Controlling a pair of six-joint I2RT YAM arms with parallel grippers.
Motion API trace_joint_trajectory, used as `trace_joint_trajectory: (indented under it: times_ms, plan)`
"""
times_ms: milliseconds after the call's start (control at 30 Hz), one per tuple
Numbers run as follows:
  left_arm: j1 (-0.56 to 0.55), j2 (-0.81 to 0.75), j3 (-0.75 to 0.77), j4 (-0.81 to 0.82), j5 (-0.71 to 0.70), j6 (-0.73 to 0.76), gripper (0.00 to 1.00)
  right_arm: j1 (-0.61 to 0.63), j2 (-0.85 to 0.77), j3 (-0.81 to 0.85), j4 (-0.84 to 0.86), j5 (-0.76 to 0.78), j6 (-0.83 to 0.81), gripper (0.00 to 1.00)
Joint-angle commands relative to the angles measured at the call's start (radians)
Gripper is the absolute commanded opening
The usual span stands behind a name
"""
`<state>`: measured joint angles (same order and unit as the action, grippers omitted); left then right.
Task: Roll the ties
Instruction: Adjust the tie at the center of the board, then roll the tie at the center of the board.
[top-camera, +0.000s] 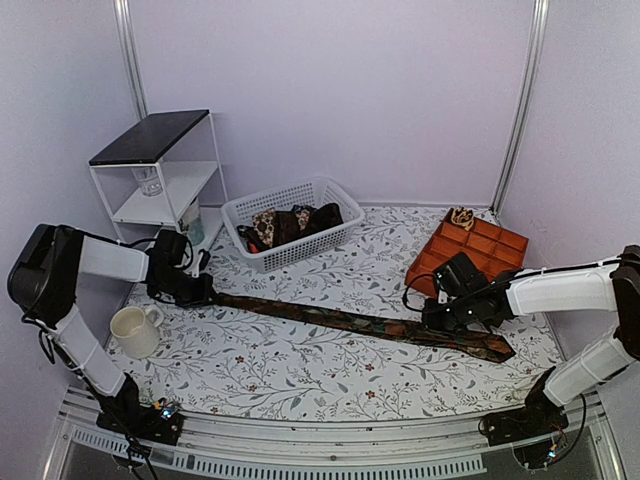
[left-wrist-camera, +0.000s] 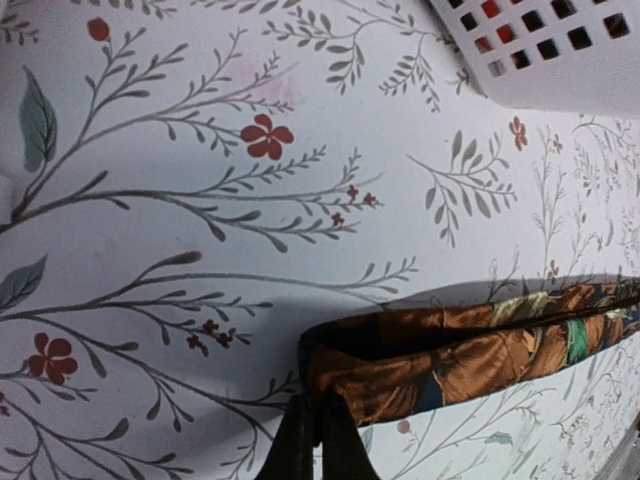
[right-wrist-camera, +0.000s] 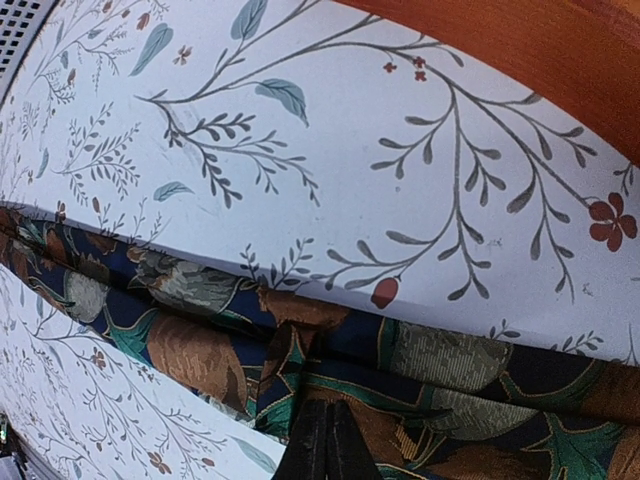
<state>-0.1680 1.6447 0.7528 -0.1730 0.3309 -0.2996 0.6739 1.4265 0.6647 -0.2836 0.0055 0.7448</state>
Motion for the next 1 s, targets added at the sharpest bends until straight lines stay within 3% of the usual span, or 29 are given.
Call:
trace_joint_trajectory:
  times_ms: [0, 333, 567, 667, 700, 833, 967]
  plan:
    - [0.006, -0.019, 0.0, -0.046, -0.014, -0.005, 0.0, 0.003, -0.069, 0.011, -0.026, 0.003, 0.003, 0.03]
    - [0.004, -0.159, -0.013, -0.246, -0.084, -0.058, 0.0, 0.004, -0.137, 0.014, -0.06, 0.012, 0.005, 0.06]
    - [-0.006, -0.203, -0.03, -0.341, -0.178, -0.081, 0.0, 0.027, -0.148, 0.021, -0.025, -0.022, -0.011, 0.12]
    - [-0.013, -0.19, -0.002, -0.365, -0.216, -0.085, 0.0, 0.053, -0.107, 0.053, 0.034, -0.054, -0.058, 0.2]
    - [-0.012, -0.187, 0.002, -0.368, -0.239, -0.089, 0.01, 0.06, -0.084, 0.068, 0.057, -0.077, -0.086, 0.23]
    - [-0.013, -0.216, 0.021, -0.35, -0.268, -0.119, 0.22, 0.085, 0.032, 0.164, 0.13, -0.156, -0.222, 0.35]
    - [-0.013, -0.322, -0.008, -0.263, -0.198, -0.161, 0.28, 0.128, 0.145, 0.264, 0.201, -0.198, -0.357, 0.45]
